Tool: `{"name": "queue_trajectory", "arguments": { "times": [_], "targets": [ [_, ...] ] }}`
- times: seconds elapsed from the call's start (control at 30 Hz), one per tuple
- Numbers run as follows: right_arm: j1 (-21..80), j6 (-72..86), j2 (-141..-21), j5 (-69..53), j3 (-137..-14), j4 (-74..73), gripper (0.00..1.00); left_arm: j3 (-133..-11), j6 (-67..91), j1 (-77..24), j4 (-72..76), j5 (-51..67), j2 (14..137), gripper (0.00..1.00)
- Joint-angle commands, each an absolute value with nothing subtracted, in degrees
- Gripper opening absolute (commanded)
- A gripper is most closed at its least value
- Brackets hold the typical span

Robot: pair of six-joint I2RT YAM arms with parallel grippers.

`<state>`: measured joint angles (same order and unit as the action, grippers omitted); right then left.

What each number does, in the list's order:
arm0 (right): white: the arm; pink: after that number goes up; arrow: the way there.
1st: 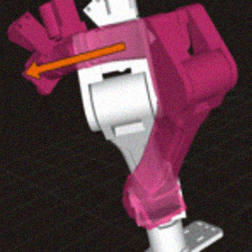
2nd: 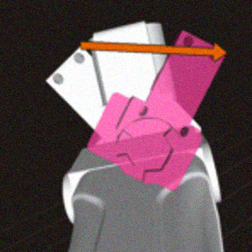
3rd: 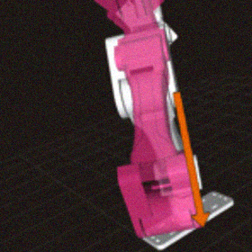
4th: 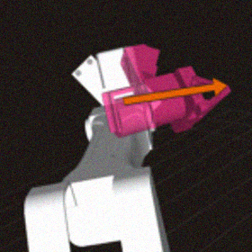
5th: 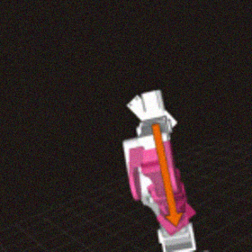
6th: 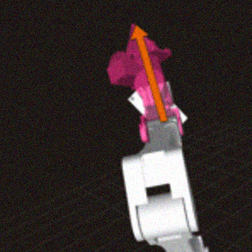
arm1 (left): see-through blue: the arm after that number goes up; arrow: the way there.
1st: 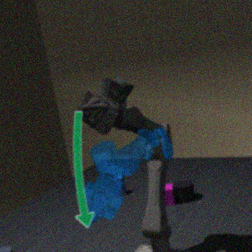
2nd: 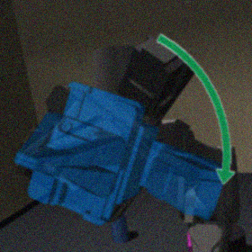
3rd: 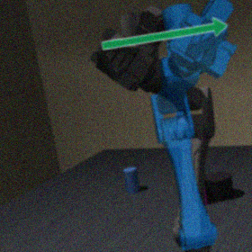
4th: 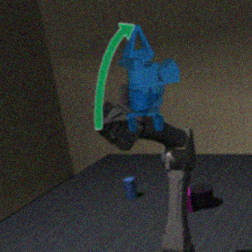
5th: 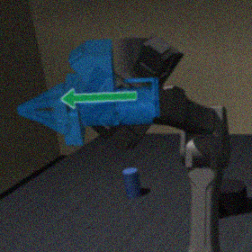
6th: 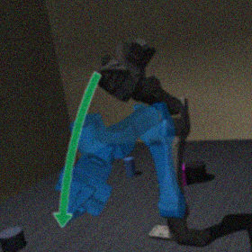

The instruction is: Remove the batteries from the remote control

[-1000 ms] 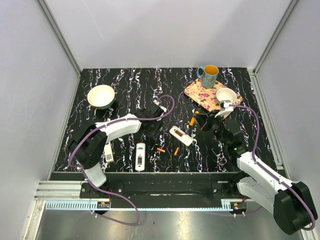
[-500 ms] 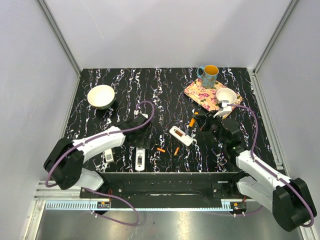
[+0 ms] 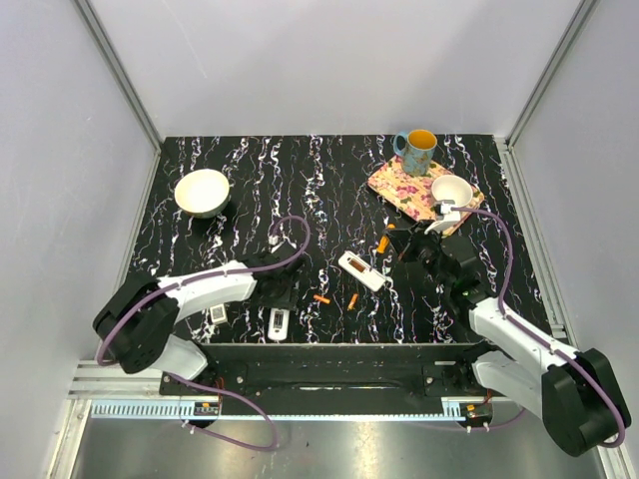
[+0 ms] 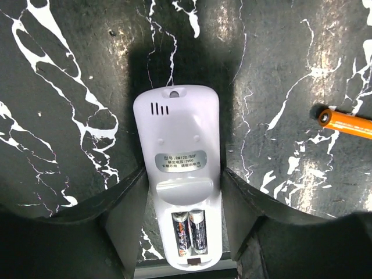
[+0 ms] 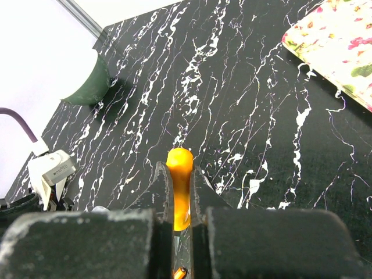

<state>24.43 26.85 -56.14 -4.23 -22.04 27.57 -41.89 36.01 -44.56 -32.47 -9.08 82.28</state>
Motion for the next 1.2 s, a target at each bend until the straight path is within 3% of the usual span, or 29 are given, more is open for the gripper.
{"name": "queue_trajectory", "arguments": {
  "times": [0.0, 0.27, 0.4, 0.63, 0.93, 1.17],
  "targets": [
    [24.7, 27.07, -56.78, -5.71, -23.29, 31.11, 0.0, -42.54, 37.27, -46.23, -30.23, -7.82, 88.5, 0.54],
    [24.61, 25.75, -55.99, -4.83, -23.47, 30.24, 0.0, -50.95, 32.09, -46.15, -31.9, -12.74, 95.79, 0.35],
    [24.7, 25.4, -55.55, -4.83, -23.38, 30.32, 0.0, -59.31, 24.02, -43.17, -32.6, -12.66, 100.1, 0.31],
    [24.7, 24.79, -54.76, -4.66, -23.29, 29.79, 0.0, -79.06, 7.23, -39.02, -34.63, -13.09, 111.77, 0.31],
    [24.7, 25.14, -55.11, -4.57, -22.85, 31.38, 0.0, -99.21, -9.75, -38.85, -36.56, -5.29, 126.38, 0.4],
    [24.61, 25.75, -55.64, -5.89, -23.03, 31.55, 0.0, -100.55, -15.9, -38.85, -35.07, 6.58, 125.6, 0.45]
  ]
}}
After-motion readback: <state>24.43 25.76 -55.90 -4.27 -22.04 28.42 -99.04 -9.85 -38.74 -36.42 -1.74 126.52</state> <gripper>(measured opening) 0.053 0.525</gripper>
